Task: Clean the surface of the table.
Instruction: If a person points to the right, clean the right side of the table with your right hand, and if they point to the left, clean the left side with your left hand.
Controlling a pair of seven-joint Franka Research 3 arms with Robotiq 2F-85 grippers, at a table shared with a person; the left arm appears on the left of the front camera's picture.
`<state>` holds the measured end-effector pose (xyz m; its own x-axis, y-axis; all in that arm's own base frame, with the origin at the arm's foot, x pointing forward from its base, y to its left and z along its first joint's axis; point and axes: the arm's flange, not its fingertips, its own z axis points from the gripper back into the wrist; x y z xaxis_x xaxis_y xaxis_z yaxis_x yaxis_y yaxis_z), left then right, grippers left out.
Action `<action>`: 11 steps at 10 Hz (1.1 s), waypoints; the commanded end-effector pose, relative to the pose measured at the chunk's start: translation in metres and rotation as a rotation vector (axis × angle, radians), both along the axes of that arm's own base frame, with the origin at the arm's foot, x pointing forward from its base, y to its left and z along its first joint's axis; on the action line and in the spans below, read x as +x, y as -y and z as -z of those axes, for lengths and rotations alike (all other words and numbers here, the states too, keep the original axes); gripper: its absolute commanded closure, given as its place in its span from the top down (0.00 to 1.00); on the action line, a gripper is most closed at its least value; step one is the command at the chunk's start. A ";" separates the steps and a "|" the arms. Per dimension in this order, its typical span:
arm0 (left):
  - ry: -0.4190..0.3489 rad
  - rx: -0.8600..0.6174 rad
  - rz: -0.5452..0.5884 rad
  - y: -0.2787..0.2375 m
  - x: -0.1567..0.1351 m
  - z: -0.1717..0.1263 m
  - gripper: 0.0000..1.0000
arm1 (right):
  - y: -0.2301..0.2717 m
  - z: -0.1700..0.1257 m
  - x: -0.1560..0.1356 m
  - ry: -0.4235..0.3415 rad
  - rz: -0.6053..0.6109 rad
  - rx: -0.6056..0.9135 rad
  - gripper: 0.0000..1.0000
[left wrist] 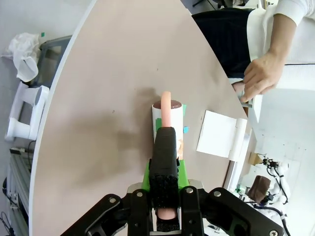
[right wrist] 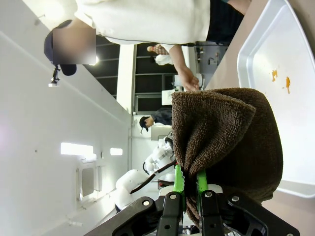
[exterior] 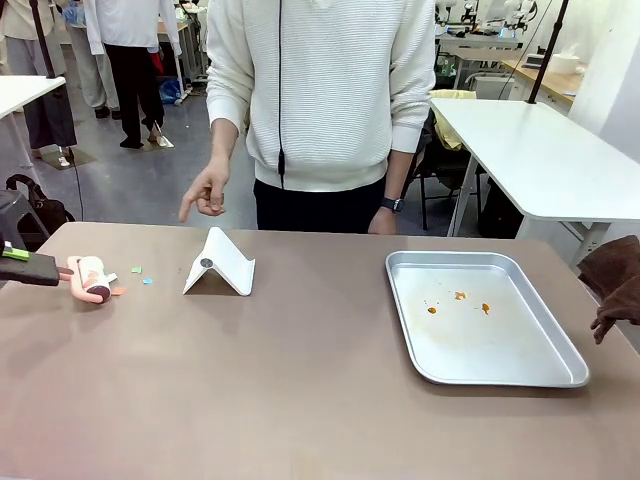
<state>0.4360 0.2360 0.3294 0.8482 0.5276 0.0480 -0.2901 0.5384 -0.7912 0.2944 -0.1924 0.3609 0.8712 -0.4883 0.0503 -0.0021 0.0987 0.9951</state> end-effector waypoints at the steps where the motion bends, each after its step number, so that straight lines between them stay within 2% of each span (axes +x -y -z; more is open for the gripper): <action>1: -0.027 0.081 -0.001 0.013 -0.001 0.011 0.21 | 0.000 -0.006 -0.003 -0.003 -0.010 -0.003 0.00; 4: -0.057 0.096 0.049 0.026 0.013 0.014 0.21 | 0.000 -0.006 -0.003 -0.003 -0.010 -0.003 0.00; 11: -0.138 0.127 0.120 0.084 0.071 0.007 0.21 | 0.000 -0.006 -0.003 -0.003 -0.010 -0.003 0.00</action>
